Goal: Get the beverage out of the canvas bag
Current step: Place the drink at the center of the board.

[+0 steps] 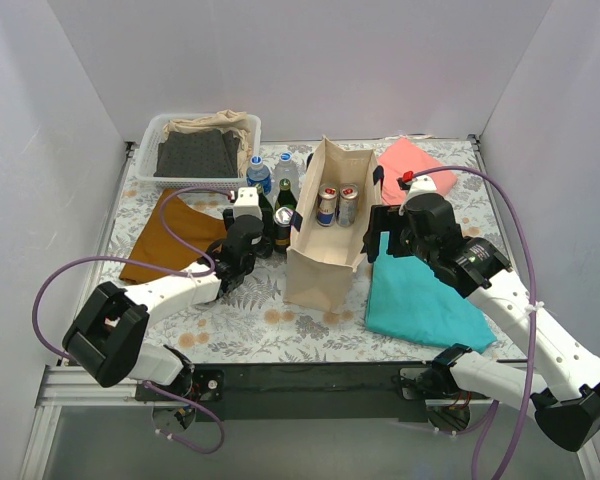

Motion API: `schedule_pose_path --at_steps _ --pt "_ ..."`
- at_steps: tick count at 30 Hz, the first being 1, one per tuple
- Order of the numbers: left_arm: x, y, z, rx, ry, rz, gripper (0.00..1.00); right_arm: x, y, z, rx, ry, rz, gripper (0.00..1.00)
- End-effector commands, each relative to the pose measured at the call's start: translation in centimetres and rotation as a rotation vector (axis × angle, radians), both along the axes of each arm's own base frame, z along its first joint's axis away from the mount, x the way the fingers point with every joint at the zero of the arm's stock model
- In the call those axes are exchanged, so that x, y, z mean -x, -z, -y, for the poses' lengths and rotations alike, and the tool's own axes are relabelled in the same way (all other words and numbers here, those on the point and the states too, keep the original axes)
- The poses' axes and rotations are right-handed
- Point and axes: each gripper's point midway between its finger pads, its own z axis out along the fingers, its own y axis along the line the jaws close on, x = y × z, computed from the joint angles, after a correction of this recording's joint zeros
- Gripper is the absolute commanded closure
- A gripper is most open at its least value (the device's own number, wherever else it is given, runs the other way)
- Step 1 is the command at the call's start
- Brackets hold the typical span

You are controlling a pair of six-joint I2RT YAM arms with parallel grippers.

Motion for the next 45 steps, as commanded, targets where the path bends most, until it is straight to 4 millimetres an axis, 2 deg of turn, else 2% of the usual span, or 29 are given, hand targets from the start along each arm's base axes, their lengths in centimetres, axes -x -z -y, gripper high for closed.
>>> schedule_pose_path --at_steps 1,7,8,10,15,23,26,39,45 --pt "-0.9 -2.4 -0.9 0.021 -0.055 0.1 0.86 -0.1 -0.2 -0.1 0.0 -0.01 0.009 0.03" --pt "-0.6 -2.2 -1.0 0.022 -0.052 0.092 0.76 -0.4 -0.3 -0.3 0.006 -0.016 0.005 0.04" --pt "-0.6 -2.2 -1.0 0.024 -0.055 0.091 0.69 -0.3 -0.3 -0.3 0.005 -0.017 0.006 0.04" --pt "-0.5 -2.1 -1.1 0.017 -0.058 0.082 0.65 -0.4 -0.4 -0.3 -0.001 -0.014 0.01 0.04" --pt "-0.5 -2.5 -1.1 0.023 -0.06 0.081 0.57 -0.2 -0.3 -0.1 -0.001 -0.01 0.009 0.04" --pt "-0.1 -2.4 -1.3 0.035 -0.069 0.058 0.55 -0.1 -0.2 0.0 0.005 -0.011 0.014 0.04" --pt "0.0 -2.6 -1.2 0.042 -0.067 0.057 0.5 -0.1 -0.2 0.1 0.009 -0.01 0.014 0.04" --pt "0.4 -3.0 -1.3 0.048 -0.06 0.044 0.38 -0.3 -0.1 0.0 0.012 -0.011 0.014 0.03" --pt "0.1 -3.2 -1.3 0.075 -0.072 0.084 0.4 -0.2 0.1 0.0 0.015 -0.013 0.01 0.03"
